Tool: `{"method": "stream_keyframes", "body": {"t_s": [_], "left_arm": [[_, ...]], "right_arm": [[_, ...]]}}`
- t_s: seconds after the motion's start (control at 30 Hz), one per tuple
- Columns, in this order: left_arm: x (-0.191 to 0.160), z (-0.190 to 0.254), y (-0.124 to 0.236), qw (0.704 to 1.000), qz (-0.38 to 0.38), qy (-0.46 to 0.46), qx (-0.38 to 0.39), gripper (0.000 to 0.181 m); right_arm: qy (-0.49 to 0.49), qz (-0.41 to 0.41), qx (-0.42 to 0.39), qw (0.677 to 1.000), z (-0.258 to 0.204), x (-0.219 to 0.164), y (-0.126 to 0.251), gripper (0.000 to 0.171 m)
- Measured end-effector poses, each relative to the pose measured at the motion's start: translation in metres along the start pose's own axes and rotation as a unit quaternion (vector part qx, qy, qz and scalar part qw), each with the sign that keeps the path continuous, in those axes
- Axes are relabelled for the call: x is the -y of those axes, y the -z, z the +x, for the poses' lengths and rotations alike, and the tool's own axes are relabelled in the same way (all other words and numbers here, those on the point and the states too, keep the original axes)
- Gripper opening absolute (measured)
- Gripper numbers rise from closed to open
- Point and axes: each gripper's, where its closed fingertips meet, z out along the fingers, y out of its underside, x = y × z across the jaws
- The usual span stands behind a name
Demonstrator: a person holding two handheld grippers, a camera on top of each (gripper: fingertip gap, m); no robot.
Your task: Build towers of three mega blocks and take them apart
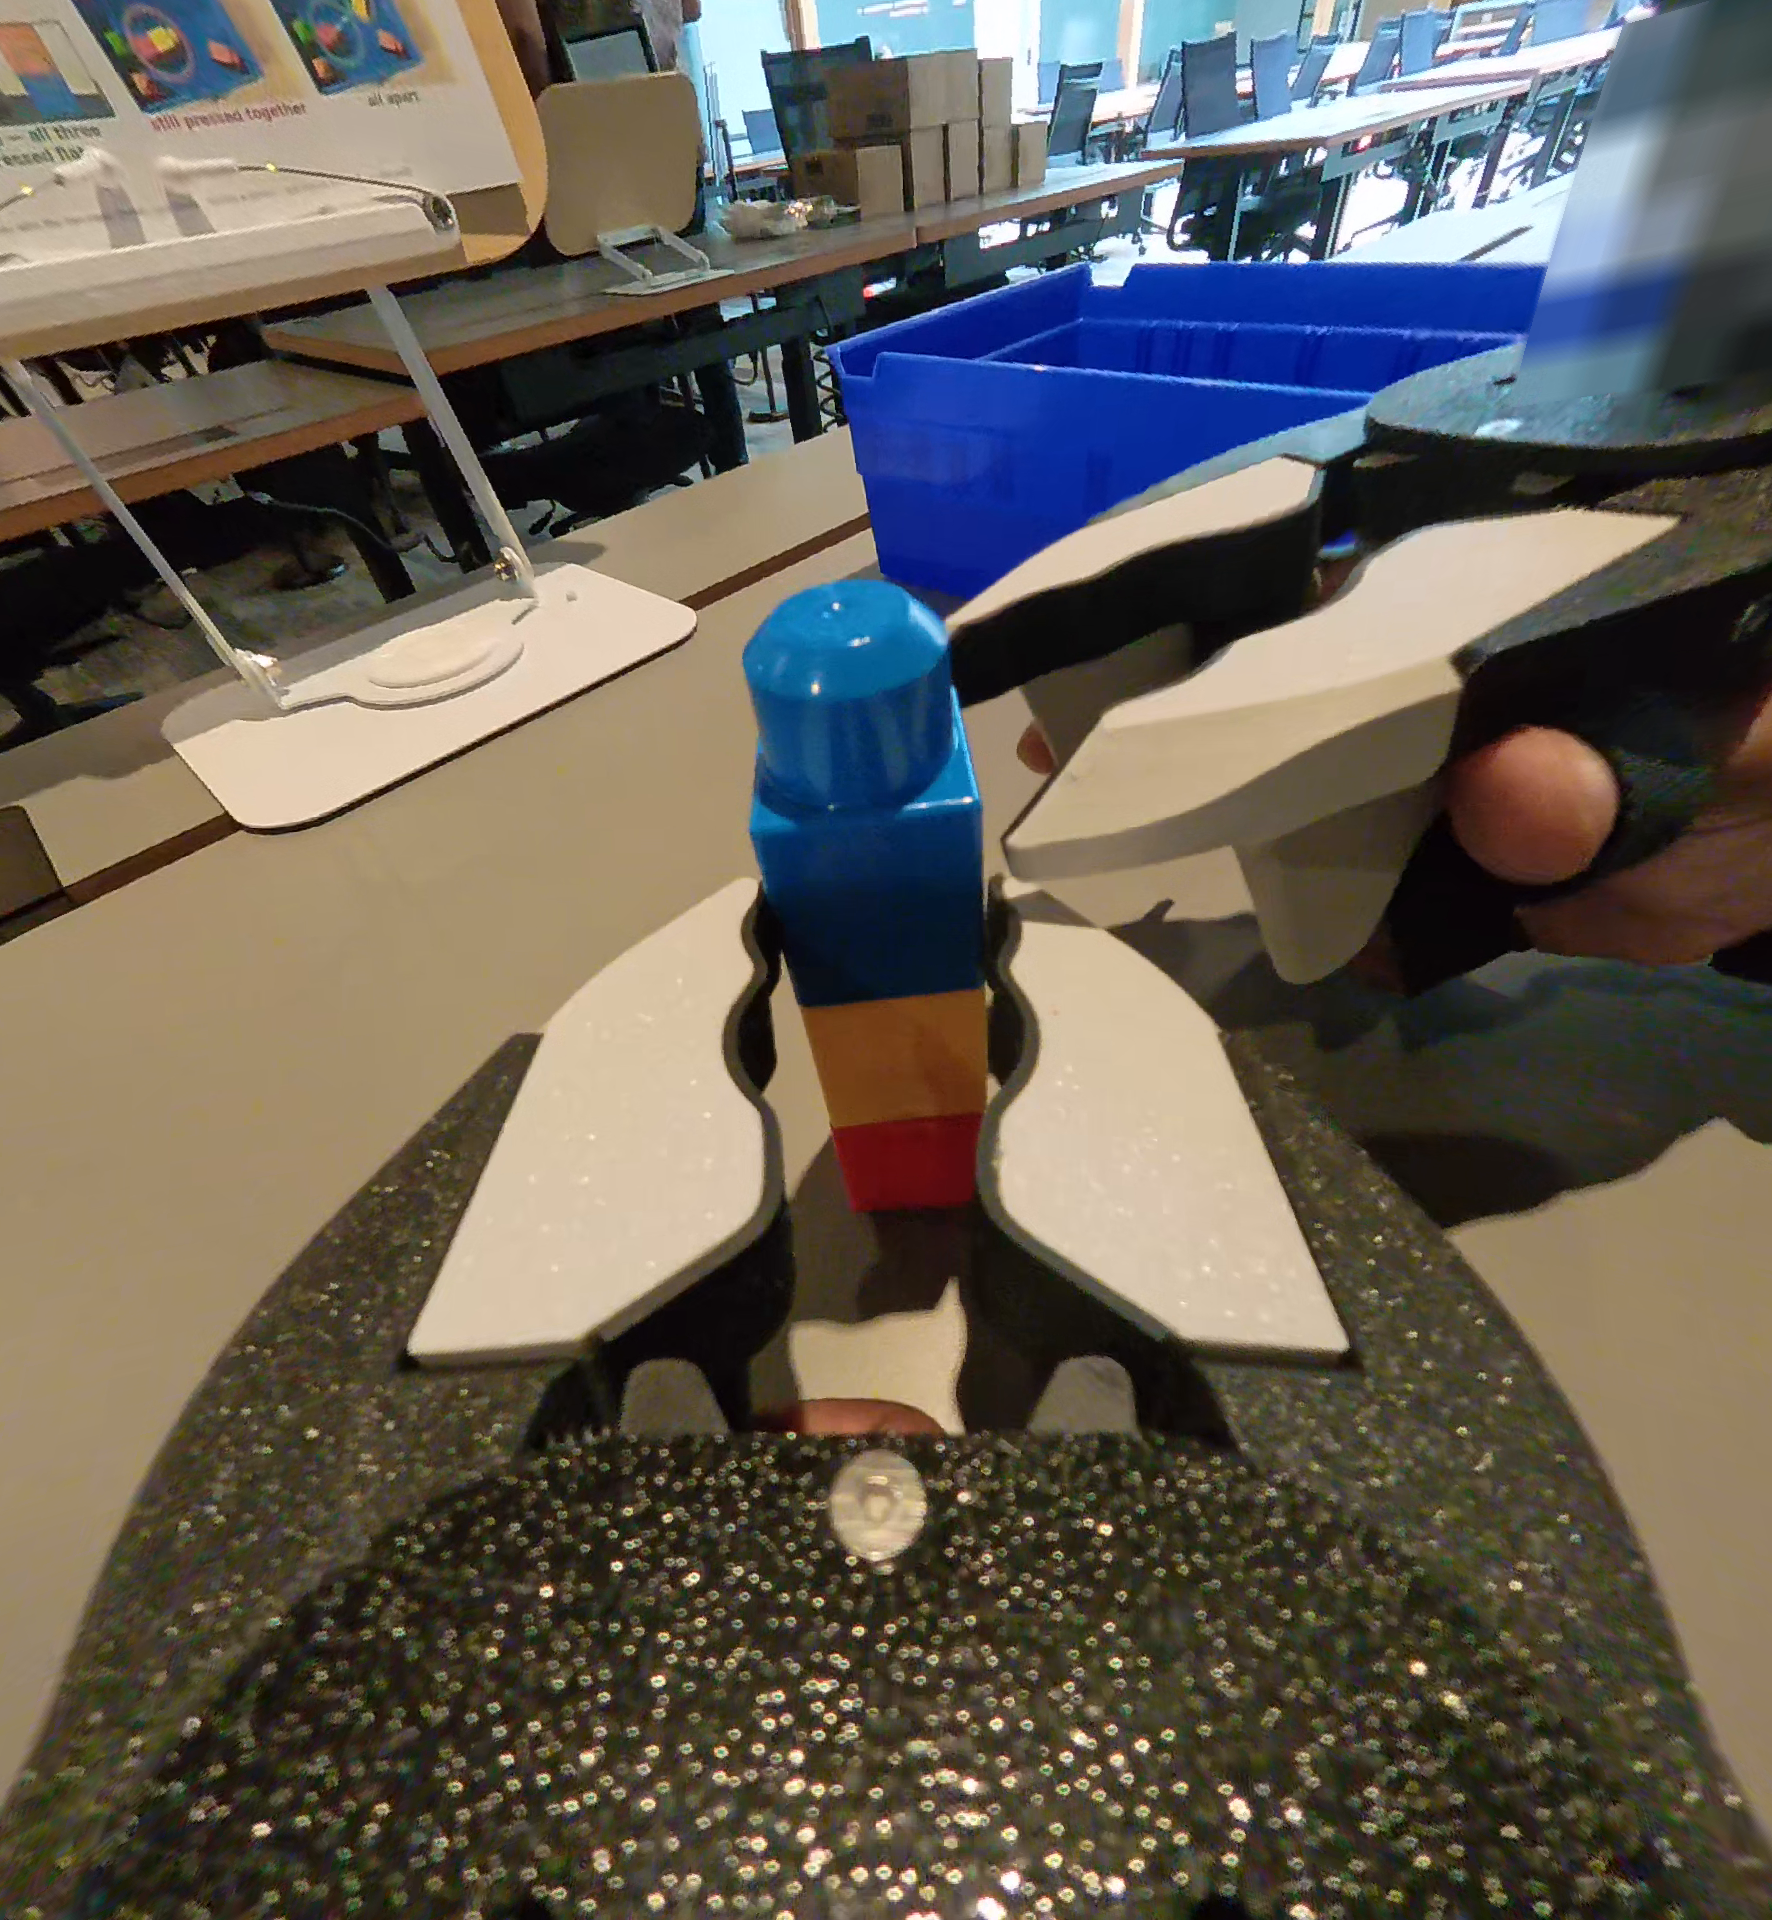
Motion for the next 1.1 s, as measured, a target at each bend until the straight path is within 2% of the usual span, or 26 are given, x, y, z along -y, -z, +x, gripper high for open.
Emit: {"method": "stream_keyframes", "body": {"t_s": [0.2, 0.57, 0.87, 1.1], "left_arm": [[-0.002, 0.002, -0.002, 1.0, -0.009, -0.015, 0.001, 0.037], [-0.004, 0.009, -0.005, 0.999, -0.014, -0.049, 0.0, 0.038], [-0.006, 0.009, -0.006, 0.998, -0.022, -0.054, 0.006, 0.039], [-0.025, 0.007, -0.012, 0.986, -0.087, -0.135, 0.04, 0.045]], "right_arm": [[-0.018, 0.02, 0.008, 1.0, -0.003, 0.006, -0.002, 0.052], [-0.012, 0.006, 0.0, 1.0, -0.002, -0.002, -0.01, 0.054], [0.0, -0.003, -0.01, 1.0, -0.004, -0.006, -0.013, 0.046], [0.024, -0.022, -0.034, 0.999, -0.001, -0.01, -0.014, 0.041]]}}
